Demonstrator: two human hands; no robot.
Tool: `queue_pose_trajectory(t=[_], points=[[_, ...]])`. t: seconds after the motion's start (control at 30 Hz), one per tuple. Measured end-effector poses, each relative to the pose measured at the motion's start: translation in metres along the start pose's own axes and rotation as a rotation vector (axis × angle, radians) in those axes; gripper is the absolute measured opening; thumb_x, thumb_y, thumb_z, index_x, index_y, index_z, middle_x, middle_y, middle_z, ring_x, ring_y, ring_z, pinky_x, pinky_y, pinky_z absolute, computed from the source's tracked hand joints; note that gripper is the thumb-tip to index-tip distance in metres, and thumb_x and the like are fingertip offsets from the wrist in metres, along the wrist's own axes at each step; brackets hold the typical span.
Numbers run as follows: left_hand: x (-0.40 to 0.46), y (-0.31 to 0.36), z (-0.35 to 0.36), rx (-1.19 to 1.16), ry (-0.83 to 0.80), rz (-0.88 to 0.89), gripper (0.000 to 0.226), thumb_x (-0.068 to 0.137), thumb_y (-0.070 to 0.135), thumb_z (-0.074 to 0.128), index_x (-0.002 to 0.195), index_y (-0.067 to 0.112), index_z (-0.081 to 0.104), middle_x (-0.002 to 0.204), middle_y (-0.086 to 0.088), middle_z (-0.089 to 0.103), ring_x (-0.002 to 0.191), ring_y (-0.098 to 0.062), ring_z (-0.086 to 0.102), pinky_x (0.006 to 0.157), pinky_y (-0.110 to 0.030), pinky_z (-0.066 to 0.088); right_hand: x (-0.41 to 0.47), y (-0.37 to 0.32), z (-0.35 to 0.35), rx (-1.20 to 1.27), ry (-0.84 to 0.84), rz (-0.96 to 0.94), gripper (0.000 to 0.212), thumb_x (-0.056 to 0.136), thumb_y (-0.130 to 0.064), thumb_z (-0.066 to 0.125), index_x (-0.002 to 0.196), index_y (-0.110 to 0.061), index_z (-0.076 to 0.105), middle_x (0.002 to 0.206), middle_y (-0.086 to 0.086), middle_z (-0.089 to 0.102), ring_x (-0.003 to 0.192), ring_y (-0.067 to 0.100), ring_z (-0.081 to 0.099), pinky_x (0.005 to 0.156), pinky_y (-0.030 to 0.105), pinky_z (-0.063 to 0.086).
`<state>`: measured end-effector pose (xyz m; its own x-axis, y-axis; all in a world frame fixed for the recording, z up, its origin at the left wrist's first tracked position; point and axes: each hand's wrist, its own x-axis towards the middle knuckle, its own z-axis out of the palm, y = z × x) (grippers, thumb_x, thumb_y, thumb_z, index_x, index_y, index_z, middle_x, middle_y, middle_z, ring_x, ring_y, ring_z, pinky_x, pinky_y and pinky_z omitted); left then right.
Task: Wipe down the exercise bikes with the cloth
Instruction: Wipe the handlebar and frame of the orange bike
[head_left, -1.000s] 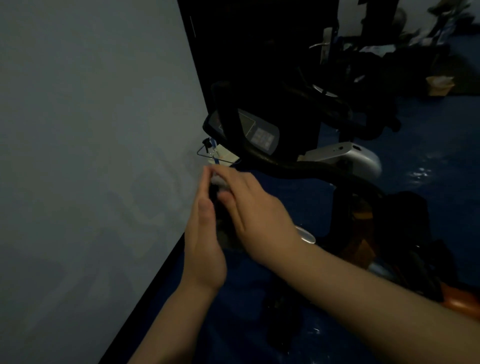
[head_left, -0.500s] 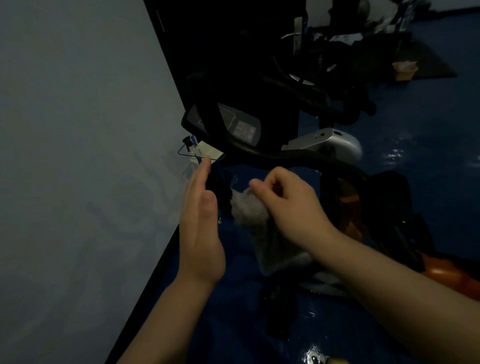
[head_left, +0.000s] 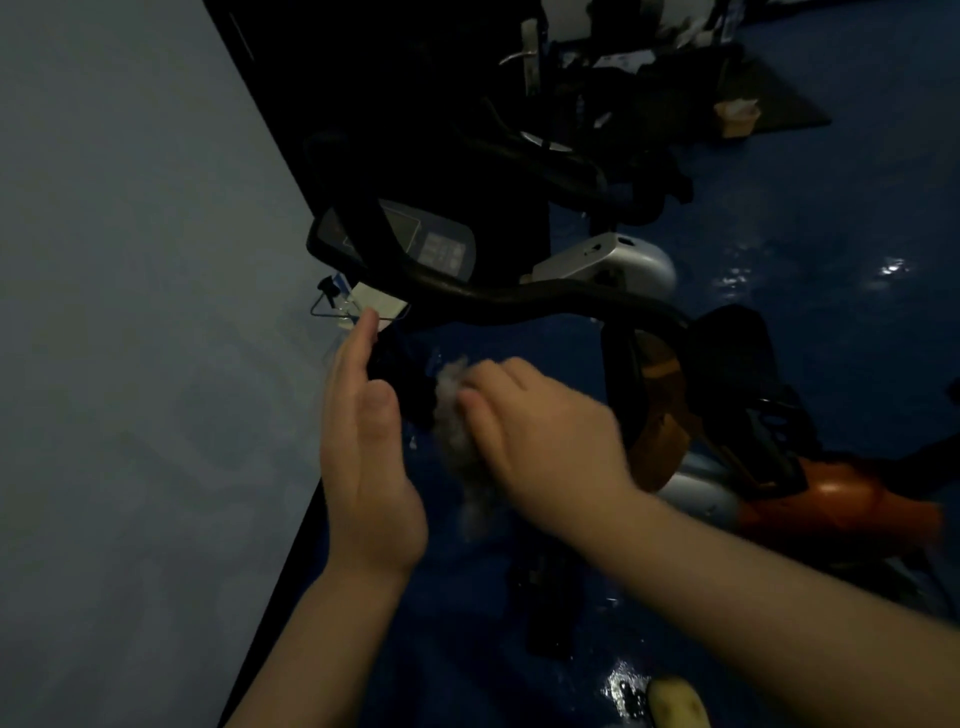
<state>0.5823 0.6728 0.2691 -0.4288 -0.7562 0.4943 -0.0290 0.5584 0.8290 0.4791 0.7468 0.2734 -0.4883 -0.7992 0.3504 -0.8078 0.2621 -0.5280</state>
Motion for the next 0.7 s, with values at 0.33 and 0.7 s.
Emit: queue_pose_trajectory(t=[0.33,0.7], points=[[0.001,0.007,0.035,0.561,-0.005,0.364,0.045,0.095,0.031,0.031,0.13,0.016,0.054,0.137,0.006,0.051,0.137,-0.014,0.035,0.116,-0.037,-0.009,-0.023,0.043,0.011,-0.029,0.179,-0.11,0.03,0.095,-0.035,0.039,0.1,-0.016,0.063,0.092,0.002,0.061,0.073,0.018,0.057,0.06,0.036,0.047],[0.002,0.001,0.039,0.632,0.04,0.403,0.045,0.096,0.033,0.028,0.121,0.019,0.063,0.13,0.007,0.059,0.13,-0.015,0.041,0.113,-0.048,0.003,-0.041,0.02,0.021,0.833,0.515,0.635,0.043,0.098,-0.034,0.042,0.137,-0.037,0.025,0.138,-0.014,0.029,0.116,-0.01,0.039,0.091,0.004,0.039]])
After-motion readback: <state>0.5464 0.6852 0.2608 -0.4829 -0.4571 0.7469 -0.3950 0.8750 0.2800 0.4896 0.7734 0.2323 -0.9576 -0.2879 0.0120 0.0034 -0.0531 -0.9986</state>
